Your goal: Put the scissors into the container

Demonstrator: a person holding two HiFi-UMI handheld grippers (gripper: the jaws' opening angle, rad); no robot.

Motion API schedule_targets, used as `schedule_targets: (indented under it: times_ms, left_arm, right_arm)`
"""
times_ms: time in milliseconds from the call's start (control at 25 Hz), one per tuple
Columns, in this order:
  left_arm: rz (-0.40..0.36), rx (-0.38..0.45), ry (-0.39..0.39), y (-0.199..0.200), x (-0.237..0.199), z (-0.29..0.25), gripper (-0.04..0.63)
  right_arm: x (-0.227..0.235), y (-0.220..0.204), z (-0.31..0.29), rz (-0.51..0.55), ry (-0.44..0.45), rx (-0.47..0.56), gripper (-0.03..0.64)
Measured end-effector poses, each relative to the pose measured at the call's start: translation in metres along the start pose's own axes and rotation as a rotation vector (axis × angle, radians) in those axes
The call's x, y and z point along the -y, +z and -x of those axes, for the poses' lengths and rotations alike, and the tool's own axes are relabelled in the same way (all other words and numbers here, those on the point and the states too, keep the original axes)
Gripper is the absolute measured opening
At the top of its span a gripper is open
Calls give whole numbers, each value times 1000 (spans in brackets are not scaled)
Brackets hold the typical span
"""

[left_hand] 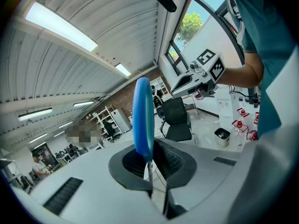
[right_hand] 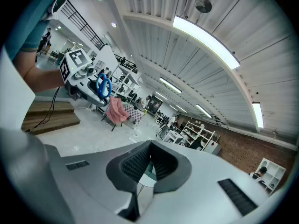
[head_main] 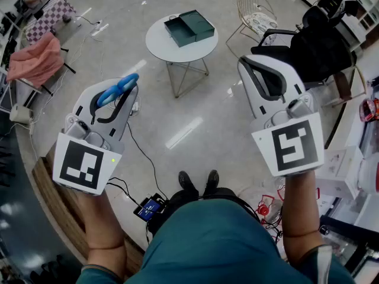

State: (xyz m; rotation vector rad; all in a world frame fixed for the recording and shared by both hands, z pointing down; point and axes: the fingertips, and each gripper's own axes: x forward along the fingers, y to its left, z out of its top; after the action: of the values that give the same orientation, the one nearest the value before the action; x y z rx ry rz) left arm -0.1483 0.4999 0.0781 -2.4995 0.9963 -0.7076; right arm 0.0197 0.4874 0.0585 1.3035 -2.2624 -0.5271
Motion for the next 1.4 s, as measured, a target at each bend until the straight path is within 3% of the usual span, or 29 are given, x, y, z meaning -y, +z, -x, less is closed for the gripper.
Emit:
schedule_targets:
  times_ms: [1040, 1400]
  left_arm:
    - [-21, 19, -38, -36, -43, -7, 26]
    - [-23, -8, -35, -45, -62, -44, 26]
  right_arm:
    - [-16, 16, -53, -38, -42, -19, 40]
    - [6, 0, -93, -47, -24, -5, 38]
